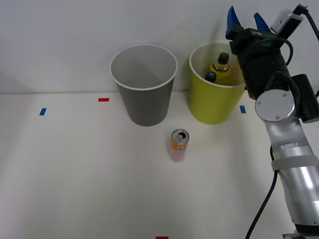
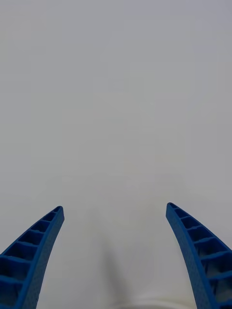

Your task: Put cans in the gray bin, plastic bottles in the light green bin

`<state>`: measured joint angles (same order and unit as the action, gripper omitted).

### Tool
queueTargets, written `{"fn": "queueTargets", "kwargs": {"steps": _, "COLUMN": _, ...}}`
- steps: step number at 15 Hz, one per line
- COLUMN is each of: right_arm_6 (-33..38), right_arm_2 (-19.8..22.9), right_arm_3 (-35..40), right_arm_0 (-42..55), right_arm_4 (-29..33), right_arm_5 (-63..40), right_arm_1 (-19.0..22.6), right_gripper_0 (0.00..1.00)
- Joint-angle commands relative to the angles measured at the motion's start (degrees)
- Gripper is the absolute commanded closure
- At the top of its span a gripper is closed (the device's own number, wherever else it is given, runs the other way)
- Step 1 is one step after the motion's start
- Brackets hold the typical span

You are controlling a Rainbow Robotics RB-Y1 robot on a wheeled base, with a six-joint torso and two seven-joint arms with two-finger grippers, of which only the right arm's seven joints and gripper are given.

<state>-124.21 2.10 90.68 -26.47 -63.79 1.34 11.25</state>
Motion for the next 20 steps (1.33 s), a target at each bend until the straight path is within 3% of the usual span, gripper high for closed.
{"fn": "queueTargets", "kwargs": {"steps": 1, "right_arm_6": 0.0, "right_arm_2": -0.1, "right_arm_3": 0.7, "right_arm_0": 0.0, "right_arm_4": 0.0, "right_arm_5": 0.0, "right_arm_1": -0.4, "right_gripper_0": 0.3}}
{"fn": "queueTargets", "kwargs": {"steps": 9, "right_arm_6": -0.5, "right_arm_2": -0.8, "right_arm_3": 2.6, "right_arm_0": 1.3, "right_arm_4": 0.5, "right_arm_5": 0.1, "right_arm_1": 0.3, "right_gripper_0": 0.3}}
{"fn": "queueTargets", "kwargs": {"steps": 15, "right_arm_6": 0.5, "right_arm_2": -8.6, "right_arm_3": 16.1, "right_arm_0": 17.2, "right_arm_4": -0.9, "right_arm_5": 9.4, "right_arm_1": 7.8, "right_gripper_0": 0.25}}
{"fn": "queueTargets", "kwargs": {"steps": 18, "right_arm_6": 0.5, "right_arm_2": -9.9, "right_arm_3": 22.3, "right_arm_0": 27.6, "right_arm_4": -0.5, "right_arm_5": 11.0, "right_arm_1": 10.9, "right_gripper_0": 0.16}}
{"fn": "queueTargets", "kwargs": {"steps": 20, "right_arm_6": 0.6, "right_arm_2": -10.7, "right_arm_3": 26.1, "right_arm_0": 33.4, "right_arm_4": -0.1, "right_arm_5": 12.8, "right_arm_1": 11.8, "right_gripper_0": 0.16}}
